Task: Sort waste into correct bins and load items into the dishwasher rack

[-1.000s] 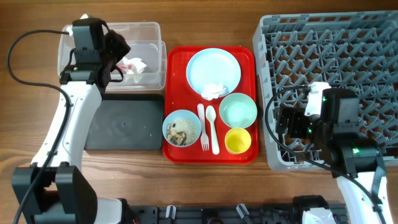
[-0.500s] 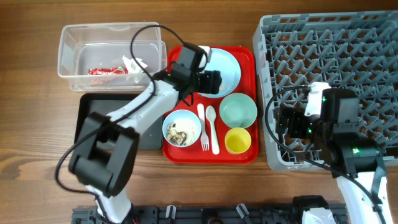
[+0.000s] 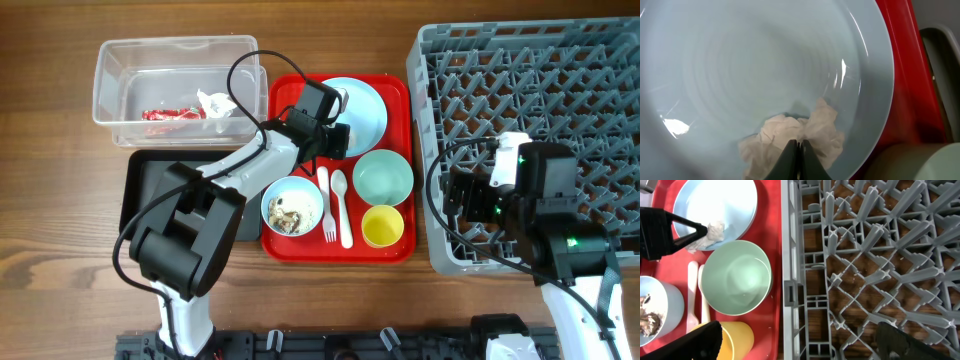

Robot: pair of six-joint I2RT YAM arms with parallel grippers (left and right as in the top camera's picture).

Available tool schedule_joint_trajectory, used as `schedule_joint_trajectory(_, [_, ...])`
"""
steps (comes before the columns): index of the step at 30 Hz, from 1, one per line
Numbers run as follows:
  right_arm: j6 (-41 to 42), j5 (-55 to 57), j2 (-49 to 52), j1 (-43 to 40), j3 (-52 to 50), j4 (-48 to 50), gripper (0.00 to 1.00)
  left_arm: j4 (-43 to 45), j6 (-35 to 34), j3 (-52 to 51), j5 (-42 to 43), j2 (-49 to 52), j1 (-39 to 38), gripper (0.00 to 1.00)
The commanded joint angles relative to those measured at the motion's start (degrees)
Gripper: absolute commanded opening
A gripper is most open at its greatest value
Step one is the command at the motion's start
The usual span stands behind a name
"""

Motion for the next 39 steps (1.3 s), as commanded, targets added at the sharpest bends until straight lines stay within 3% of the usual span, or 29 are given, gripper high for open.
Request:
schedule_joint_trajectory(1, [0.31,-0.70,0.11,0.24,1.33,-0.09,1.00,0.15,0.11,0.42,0.07,-5.29,1.66,0.04])
schedule_joint_trajectory(7, [0.22,-0.70,0.11,0.24,1.33,-0.07,0.99,-0.79,0.13,0.46,-0.20,-19.52,10.36,0.04])
schedule_joint_trajectory(13, [0.22,-0.70,0.11,0.24,1.33,-0.04,1.00,-4.46,0.13,0.44,-3.21,-21.97,25.49,0.04])
schedule_joint_trajectory(14, [0.24,-0.70,0.11,0.24,1.33,-0.04,1.00,-4.85,0.13,0.44,-3.19,-21.53,27.82,0.07])
schedule_joint_trajectory(17, [0.26,-0.70,0.11,0.24,1.33,-0.07,1.00,-5.05,0.13,0.46,-3.17,-21.31,30.40,0.52])
schedule_joint_trajectory(18, [0.28,-0.70,0.11,0.24,1.33,-0.04,1.00,-5.33,0.13,0.46,-3.06,-21.44,30.16,0.53])
schedule_joint_trajectory(22, [0.33,-0.72,0.11,0.24,1.33,-0.04,1.00,-13.53,0.09,0.46,1.22,-22.18,25.00,0.57])
schedule_joint_trajectory(24, [0.33,-0.72,0.09,0.24,1.33,-0.04,1.00,-24.90,-2.51,0.46,1.25,-22.18,18.58,0.63])
schedule_joint_trajectory(28, [0.35,-0.72,0.11,0.24,1.33,-0.09,1.00,-34.77,-4.31,0.42,1.09,-21.90,6.58,0.63])
schedule_joint_trajectory(30, [0.39,-0.74,0.11,0.24,1.33,-0.11,1.00,-35.43,-11.82,-0.92,-5.42,-21.07,0.70,0.67])
schedule_joint_trajectory(33, [0.39,-0.72,0.11,0.24,1.33,-0.96,1.00,-33.73,-19.98,-3.02,-7.04,-18.08,-4.81,0.66])
schedule_joint_trajectory(38, [0.37,-0.72,0.11,0.24,1.33,-0.92,1.00,-32.70,-21.40,-3.02,-7.04,-10.12,-7.74,0.57])
schedule_joint_trajectory(39, [0.37,-0.72,0.11,0.24,1.33,-0.92,1.00,-32.13,-21.42,-3.02,-7.02,-8.79,-7.89,0.50])
